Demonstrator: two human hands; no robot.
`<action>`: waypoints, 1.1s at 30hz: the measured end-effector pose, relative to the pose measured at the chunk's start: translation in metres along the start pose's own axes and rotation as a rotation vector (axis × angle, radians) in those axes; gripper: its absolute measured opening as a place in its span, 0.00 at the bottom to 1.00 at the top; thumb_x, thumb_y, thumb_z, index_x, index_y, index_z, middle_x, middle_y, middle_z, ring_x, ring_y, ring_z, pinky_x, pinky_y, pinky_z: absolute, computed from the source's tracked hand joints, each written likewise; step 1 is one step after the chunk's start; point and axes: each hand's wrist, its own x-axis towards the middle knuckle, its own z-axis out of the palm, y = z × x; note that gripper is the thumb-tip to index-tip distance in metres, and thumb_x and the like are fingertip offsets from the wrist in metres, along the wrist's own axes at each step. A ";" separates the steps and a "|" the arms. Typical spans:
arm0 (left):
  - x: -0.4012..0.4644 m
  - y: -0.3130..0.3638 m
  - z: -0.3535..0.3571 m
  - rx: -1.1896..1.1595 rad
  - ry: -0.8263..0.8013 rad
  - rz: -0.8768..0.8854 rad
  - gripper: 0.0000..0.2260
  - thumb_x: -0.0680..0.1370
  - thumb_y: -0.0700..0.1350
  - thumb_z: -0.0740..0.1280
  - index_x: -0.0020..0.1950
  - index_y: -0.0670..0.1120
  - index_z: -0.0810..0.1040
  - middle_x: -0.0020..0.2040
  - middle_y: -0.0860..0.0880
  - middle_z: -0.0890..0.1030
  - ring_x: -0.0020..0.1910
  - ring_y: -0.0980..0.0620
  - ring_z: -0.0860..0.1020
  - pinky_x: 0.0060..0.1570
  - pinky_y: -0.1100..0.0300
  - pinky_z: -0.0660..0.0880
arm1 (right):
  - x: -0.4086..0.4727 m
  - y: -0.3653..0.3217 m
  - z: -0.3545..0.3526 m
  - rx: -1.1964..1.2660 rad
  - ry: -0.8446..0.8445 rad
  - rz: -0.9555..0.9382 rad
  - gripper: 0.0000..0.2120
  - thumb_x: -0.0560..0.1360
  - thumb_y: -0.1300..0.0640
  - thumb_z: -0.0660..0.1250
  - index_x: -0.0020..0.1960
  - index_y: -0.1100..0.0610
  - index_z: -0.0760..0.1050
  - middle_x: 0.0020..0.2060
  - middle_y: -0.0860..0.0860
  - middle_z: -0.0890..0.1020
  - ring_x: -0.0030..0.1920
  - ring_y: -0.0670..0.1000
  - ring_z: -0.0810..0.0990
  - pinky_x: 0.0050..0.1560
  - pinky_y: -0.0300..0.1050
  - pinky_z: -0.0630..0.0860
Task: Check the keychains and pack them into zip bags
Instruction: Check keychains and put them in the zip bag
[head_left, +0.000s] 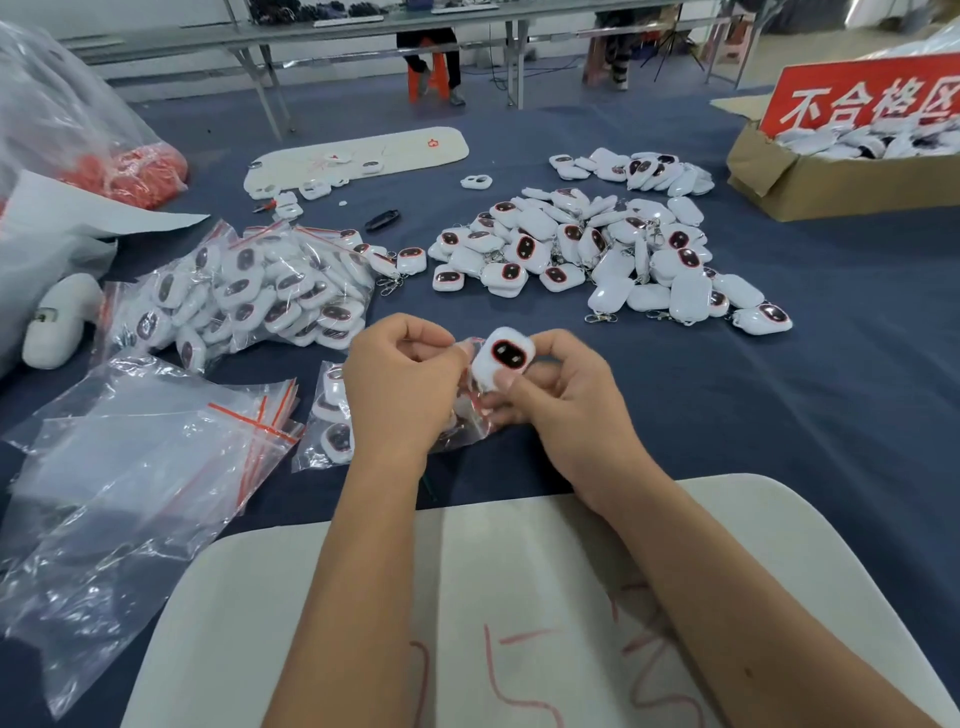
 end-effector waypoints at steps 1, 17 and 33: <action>0.000 0.001 0.000 -0.023 0.017 0.011 0.09 0.69 0.45 0.81 0.39 0.51 0.81 0.33 0.51 0.84 0.35 0.51 0.84 0.41 0.52 0.82 | 0.000 0.000 0.001 -0.126 -0.009 -0.004 0.04 0.81 0.66 0.69 0.55 0.61 0.77 0.36 0.54 0.87 0.36 0.48 0.86 0.38 0.41 0.81; -0.006 0.028 0.003 -0.692 0.172 0.087 0.06 0.75 0.33 0.75 0.43 0.41 0.81 0.32 0.46 0.81 0.28 0.52 0.78 0.33 0.60 0.76 | -0.010 -0.014 0.014 -0.560 0.018 -0.114 0.28 0.66 0.32 0.74 0.59 0.45 0.72 0.51 0.41 0.82 0.50 0.43 0.83 0.49 0.43 0.81; 0.004 0.003 -0.018 -0.194 -0.591 -0.302 0.24 0.74 0.63 0.72 0.57 0.46 0.84 0.54 0.44 0.87 0.47 0.44 0.86 0.48 0.50 0.82 | 0.002 -0.024 -0.017 0.016 -0.099 0.223 0.10 0.81 0.60 0.67 0.62 0.59 0.78 0.49 0.60 0.88 0.45 0.58 0.86 0.53 0.61 0.82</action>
